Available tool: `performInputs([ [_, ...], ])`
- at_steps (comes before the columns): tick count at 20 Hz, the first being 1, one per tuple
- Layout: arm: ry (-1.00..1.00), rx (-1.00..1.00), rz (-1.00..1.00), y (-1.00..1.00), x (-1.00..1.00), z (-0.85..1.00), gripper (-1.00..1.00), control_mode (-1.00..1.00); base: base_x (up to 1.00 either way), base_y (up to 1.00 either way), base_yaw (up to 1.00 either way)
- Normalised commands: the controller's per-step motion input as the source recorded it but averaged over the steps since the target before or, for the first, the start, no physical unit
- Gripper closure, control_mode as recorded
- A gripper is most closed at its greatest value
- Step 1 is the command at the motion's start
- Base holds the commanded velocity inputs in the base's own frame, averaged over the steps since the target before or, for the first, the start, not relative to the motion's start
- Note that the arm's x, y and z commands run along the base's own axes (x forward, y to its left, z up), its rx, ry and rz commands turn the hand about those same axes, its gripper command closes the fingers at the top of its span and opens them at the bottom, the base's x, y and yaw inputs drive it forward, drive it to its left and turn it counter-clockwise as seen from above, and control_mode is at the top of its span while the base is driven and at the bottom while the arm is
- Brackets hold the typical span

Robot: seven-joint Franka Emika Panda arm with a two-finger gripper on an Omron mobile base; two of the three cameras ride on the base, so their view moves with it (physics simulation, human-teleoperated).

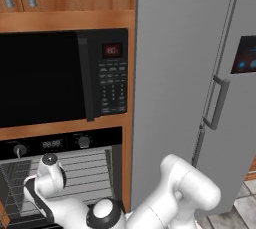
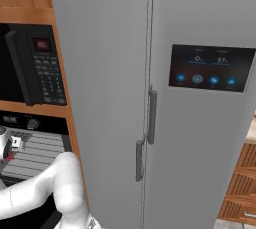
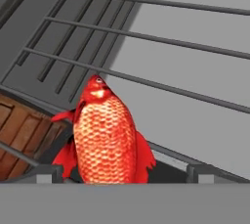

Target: Take the fish from the oven and place it on the plate on the counter.

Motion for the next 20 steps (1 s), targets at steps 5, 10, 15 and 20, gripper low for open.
performInputs([
  [5, 0.00, -0.01, 0.01, 0.11, 0.00, -0.25, -1.00, -1.00, 0.00, 0.00, 0.00],
  [10, 0.00, -0.02, 0.00, 0.01, 0.00, -0.35, -1.00, -1.00, 0.00, 0.00, 0.00],
  [15, 0.00, -0.02, 0.00, 0.01, 0.00, -0.50, -1.00, -1.00, 0.00, 0.00, 0.00],
  [20, 0.02, -0.01, 0.00, 0.07, -0.21, -0.47, -1.00, -1.00, 0.00, 0.00, 0.00],
])
